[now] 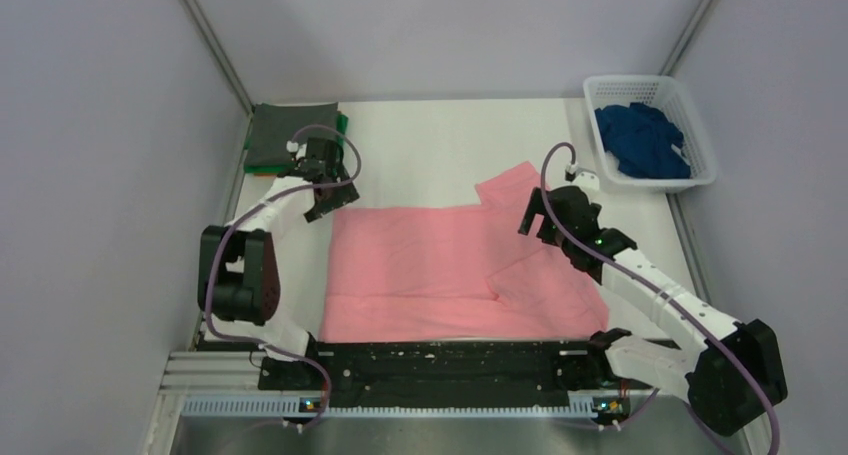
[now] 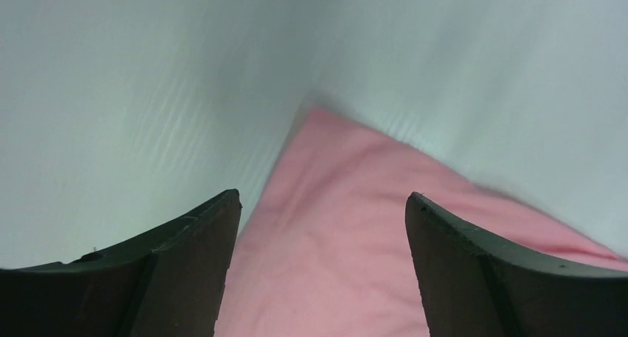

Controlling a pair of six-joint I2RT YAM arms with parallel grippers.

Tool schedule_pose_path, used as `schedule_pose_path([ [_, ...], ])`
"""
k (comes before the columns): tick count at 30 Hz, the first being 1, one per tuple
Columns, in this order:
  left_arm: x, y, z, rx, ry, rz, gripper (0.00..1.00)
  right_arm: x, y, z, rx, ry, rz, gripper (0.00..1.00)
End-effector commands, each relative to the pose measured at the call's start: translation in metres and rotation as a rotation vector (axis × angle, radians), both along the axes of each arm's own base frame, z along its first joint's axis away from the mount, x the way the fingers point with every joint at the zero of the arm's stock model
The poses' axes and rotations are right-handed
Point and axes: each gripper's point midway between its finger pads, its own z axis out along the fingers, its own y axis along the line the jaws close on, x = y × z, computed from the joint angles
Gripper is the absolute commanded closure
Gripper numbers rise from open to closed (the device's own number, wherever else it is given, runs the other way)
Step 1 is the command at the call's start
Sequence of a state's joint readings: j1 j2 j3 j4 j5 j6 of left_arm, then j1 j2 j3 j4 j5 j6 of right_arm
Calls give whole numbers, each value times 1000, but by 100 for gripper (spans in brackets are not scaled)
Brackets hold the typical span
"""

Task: Fold and stack the t-shirts
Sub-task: Grab the side of the flattened tshirt furthest away from the robot with both arms

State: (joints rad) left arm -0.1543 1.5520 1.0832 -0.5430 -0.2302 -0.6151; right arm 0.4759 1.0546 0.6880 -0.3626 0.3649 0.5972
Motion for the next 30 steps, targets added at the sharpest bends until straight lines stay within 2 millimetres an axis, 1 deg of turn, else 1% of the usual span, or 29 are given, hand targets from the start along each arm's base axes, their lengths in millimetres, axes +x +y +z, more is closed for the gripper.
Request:
schedule_pose_path([
  [1, 49, 21, -3, 58, -35, -14, 17, 11, -4, 7, -48, -59, -6, 1],
  [4, 65, 27, -14, 69, 12, -19, 23, 11, -5, 3, -60, -58, 2, 1],
  [8, 70, 24, -30, 44, 74, -38, 34, 11, -5, -2, -75, -51, 11, 1],
  [10, 66, 23, -36, 27, 106, -25, 40, 11, -6, -4, -84, -45, 10, 1],
  [15, 44, 18, -52, -8, 175, -7, 46, 11, -6, -7, -89, -37, 11, 1],
  [18, 36, 13, -60, -37, 189, -18, 50, 11, -6, -7, -88, -36, 12, 1],
  [23, 30, 12, -69, -40, 213, -17, 57, 11, -7, -7, -93, -36, 11, 1],
  [25, 28, 10, -71, -49, 213, -21, 62, 11, -7, -7, -95, -36, 9, 1],
  [26, 27, 11, -73, -48, 215, -19, 62, 11, -7, -7, -96, -36, 9, 2],
  [30, 24, 13, -75, -39, 225, -16, 70, 11, -7, -8, -95, -34, 10, 2],
])
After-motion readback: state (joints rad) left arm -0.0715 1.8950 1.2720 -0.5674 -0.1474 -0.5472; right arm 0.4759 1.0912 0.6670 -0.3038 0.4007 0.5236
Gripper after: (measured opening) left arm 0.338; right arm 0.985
